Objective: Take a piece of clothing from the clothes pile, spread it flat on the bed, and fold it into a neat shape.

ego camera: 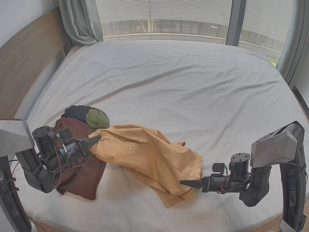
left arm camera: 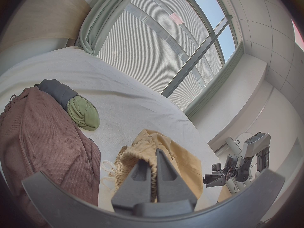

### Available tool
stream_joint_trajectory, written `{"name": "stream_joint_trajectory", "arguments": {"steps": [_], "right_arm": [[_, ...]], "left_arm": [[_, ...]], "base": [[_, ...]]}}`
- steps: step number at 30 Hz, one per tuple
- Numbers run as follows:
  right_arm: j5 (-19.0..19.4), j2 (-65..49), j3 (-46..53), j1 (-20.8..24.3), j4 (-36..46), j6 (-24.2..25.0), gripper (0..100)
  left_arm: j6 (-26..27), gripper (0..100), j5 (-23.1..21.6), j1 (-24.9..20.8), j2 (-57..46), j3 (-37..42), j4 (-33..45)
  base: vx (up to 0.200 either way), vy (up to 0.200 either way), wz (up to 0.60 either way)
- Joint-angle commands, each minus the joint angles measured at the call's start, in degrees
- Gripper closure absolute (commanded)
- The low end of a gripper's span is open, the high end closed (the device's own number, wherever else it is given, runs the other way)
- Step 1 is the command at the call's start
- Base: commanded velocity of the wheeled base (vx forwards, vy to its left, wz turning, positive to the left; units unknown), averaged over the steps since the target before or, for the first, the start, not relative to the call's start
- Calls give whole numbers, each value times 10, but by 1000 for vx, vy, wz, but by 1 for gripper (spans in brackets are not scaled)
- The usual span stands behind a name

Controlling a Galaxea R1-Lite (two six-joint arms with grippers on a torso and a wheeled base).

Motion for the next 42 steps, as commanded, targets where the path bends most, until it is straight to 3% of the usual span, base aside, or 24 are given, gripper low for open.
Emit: {"name": "stream_joint_trajectory", "arguments": {"steps": [1, 16, 36, 37, 42], "right_arm": [[0, -2, -8, 2, -1, 0, 0], [0, -110, 6, 10, -1, 20, 0], [0, -43, -7, 10, -1, 25, 0], [0, -43, -8, 9, -1, 25, 100], [0, -43, -13, 7, -1, 25, 100]], "left_arm": [[0, 100, 0, 0, 2, 0, -1], [0, 100, 0, 1, 3, -2, 0], [0, 100, 0, 0, 3, -3, -1], [0, 100, 0, 0, 3, -3, 0], [0, 100, 0, 0, 4, -3, -1]], "base": [[0, 0, 0], [0, 0, 0], [0, 0, 0], [0, 0, 0], [0, 0, 0]]}}
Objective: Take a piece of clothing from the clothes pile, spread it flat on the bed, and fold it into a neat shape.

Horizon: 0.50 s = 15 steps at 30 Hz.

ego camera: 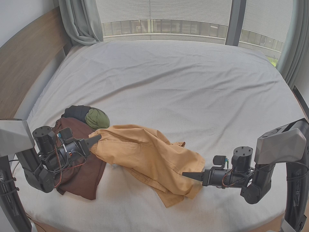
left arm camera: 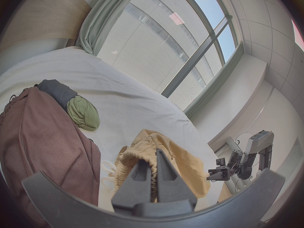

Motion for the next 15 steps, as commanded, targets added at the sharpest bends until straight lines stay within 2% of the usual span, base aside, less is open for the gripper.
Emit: {"name": "stream_joint_trajectory", "arguments": {"steps": [1, 8, 15], "right_arm": [[0, 2, -2, -2, 0, 0, 100], [-1, -7, 2, -10, 0, 0, 100], [-1, -77, 11, -49, 2, 0, 100]], "left_arm": [[0, 100, 0, 0, 2, 0, -1], [-1, 100, 0, 0, 2, -1, 0], [-2, 100, 0, -1, 1, -8, -1]], "base": [[0, 0, 0], [0, 0, 0], [0, 0, 0]]}}
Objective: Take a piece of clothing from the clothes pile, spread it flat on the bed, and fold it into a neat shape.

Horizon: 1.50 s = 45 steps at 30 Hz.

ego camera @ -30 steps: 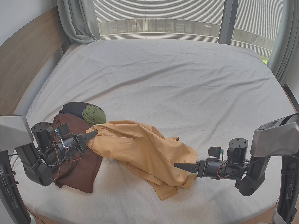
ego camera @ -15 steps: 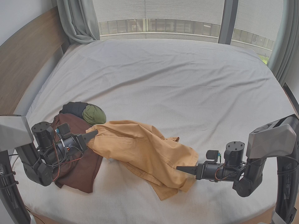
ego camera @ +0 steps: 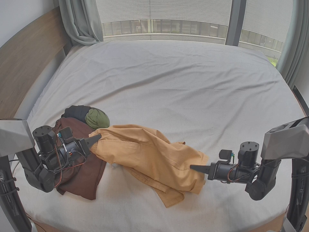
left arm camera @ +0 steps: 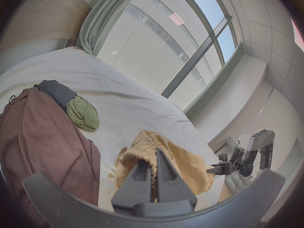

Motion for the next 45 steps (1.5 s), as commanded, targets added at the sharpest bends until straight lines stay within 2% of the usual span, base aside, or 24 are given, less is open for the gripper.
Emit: {"name": "stream_joint_trajectory", "arguments": {"steps": [1, 6, 20, 36, 41, 45], "right_arm": [[-1, -60, 6, -31, 1, 0, 100], [1, -110, 8, -65, 3, 6, 100], [-2, -145, 3, -72, 3, 8, 100], [-2, -183, -17, -114, 3, 7, 100], [-2, -184, -23, -131, 3, 6, 100], [-3, -184, -29, -140, 3, 6, 100]], "left_arm": [[0, 100, -1, -1, -1, -4, 0], [0, 100, -2, -2, -1, -1, -1], [0, 100, -1, -2, -4, -13, -2], [1, 100, 2, -5, -4, -26, -3], [1, 100, 37, -6, -3, -39, -2], [0, 100, 43, -13, -5, -43, -3]], "base": [[0, 0, 0], [0, 0, 0], [0, 0, 0], [0, 0, 0], [0, 0, 0], [0, 0, 0]]}}
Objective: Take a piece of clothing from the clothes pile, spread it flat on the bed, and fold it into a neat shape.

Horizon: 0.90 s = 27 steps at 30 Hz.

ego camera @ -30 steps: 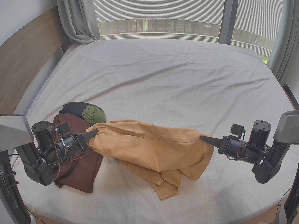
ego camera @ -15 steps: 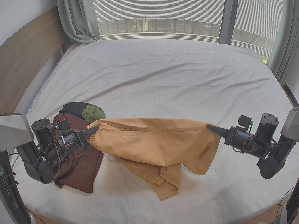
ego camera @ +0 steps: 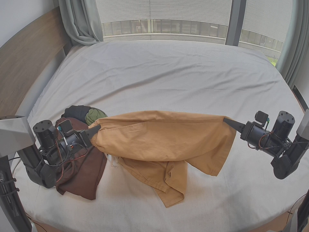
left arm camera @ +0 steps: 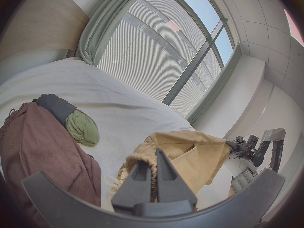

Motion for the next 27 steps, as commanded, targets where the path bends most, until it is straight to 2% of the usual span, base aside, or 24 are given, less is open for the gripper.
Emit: {"name": "stream_joint_trajectory", "arguments": {"steps": [1, 5, 11, 27], "right_arm": [[0, -2, -6, -11, 0, 0, 100], [0, -1, -9, -20, 0, 0, 100], [0, 1, -16, -32, 0, 0, 100], [-1, 8, -28, -45, 0, -2, 100]], "left_arm": [[-1, 100, 1, -4, -2, -6, -1], [0, 100, 5, -7, -2, -11, -1], [0, 100, 38, -14, -3, -25, -1], [0, 100, 41, -26, -20, -24, -1]], "base": [[0, 0, 0], [0, 0, 0], [0, 0, 0], [0, 0, 0]]}}
